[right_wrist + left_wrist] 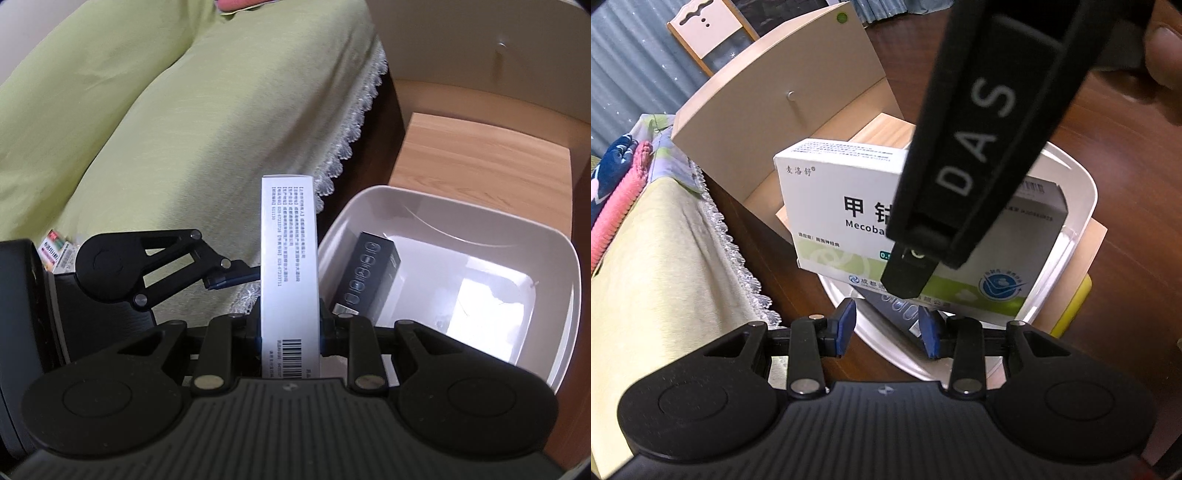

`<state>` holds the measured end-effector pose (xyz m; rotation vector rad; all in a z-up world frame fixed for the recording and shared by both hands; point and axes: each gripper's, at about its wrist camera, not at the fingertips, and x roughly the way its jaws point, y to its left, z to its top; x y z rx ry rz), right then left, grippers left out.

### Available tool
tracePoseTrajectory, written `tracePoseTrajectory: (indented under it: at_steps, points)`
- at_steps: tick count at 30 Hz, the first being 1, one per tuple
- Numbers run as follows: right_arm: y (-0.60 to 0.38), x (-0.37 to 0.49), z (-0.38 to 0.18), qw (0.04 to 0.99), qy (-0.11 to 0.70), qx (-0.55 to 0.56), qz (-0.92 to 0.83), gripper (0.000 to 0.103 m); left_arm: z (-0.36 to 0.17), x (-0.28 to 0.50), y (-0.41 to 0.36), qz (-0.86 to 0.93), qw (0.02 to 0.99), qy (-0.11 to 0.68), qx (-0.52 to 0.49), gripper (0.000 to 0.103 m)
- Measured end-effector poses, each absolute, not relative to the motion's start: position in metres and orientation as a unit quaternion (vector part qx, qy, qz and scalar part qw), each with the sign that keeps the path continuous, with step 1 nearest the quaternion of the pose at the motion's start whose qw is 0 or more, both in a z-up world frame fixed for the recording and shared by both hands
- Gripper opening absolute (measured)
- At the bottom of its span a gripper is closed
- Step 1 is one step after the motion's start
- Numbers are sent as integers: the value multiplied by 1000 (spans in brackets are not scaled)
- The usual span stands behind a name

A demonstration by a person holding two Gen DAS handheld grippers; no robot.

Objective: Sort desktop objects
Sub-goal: 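Lower the white box with the right gripper into the basin beside the black box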

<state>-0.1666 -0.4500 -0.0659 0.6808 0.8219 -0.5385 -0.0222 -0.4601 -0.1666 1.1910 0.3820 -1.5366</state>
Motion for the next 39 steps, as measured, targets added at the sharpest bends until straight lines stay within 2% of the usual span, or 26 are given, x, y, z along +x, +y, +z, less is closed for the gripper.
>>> tracePoseTrajectory:
  at_steps: [23, 39]
  points:
    - [-459, -190, -96, 797, 379, 352, -313, 22, -193, -29, -468, -645, 545, 140, 517, 45]
    - [-493, -207, -160, 744, 375, 402, -381, 22, -218, -35, -464, -611, 538, 95, 573, 46]
